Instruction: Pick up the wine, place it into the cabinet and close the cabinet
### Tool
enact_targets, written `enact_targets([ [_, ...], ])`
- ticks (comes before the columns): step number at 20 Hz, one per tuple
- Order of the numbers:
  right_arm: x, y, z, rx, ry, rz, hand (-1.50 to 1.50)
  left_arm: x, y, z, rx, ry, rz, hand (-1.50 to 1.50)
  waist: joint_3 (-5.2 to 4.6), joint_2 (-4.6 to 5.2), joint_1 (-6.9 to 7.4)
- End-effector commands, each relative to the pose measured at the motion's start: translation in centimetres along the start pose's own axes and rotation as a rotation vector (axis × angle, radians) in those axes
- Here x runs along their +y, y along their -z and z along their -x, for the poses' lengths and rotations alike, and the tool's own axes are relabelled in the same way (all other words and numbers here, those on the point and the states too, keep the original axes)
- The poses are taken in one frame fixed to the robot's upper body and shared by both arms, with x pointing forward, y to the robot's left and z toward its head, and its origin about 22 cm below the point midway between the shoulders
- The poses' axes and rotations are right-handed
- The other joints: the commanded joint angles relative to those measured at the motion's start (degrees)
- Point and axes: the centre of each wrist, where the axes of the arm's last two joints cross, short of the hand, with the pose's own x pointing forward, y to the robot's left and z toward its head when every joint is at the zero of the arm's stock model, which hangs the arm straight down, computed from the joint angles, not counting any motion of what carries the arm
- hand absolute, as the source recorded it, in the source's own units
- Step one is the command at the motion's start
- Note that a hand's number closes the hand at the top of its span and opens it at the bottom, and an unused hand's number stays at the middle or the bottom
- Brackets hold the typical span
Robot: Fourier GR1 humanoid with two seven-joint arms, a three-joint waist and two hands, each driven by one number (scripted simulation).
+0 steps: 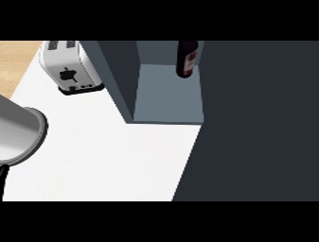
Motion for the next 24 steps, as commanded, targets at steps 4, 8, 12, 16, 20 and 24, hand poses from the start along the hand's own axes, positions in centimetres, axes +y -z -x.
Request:
enact_targets([
  [4,3.2,2.8,-2.7,-0.063,-0.171,0.031,1.5,3.5,-0.9,-1.3,-0.006,0.037,-0.013,-1.5,-0.07,-0.11,0.33],
  [8,4.2,6.2,-2.9,-0.063,-0.257,0.04,1.5,5.1,0.3,-3.4,-0.019,0.032,0.03,-1.5,-0.04,0.09,0.86],
  [12,5.3,9.3,-3.1,-0.072,-0.258,0.094,1.5,6.1,-0.5,-3.1,-0.002,0.011,0.039,-1.5,0.01,0.23,0.64],
  [16,3.5,13.3,-4.1,-0.049,-0.269,0.141,1.5,6.7,-0.7,-3.7,-0.005,0.001,0.043,-1.5,0.03,0.43,1.2],
  [20,2.2,16.7,-3.5,-0.036,-0.305,0.178,1.5,8.2,-0.5,-5.0,0.002,0.004,0.058,-1.5,0.07,0.57,1.56],
  [24,-0.5,19.6,-4.1,-0.029,-0.294,0.24,1.5,7.6,0.9,-6.2,0.008,-0.018,0.061,-1.5,0.12,0.85,1.07],
])
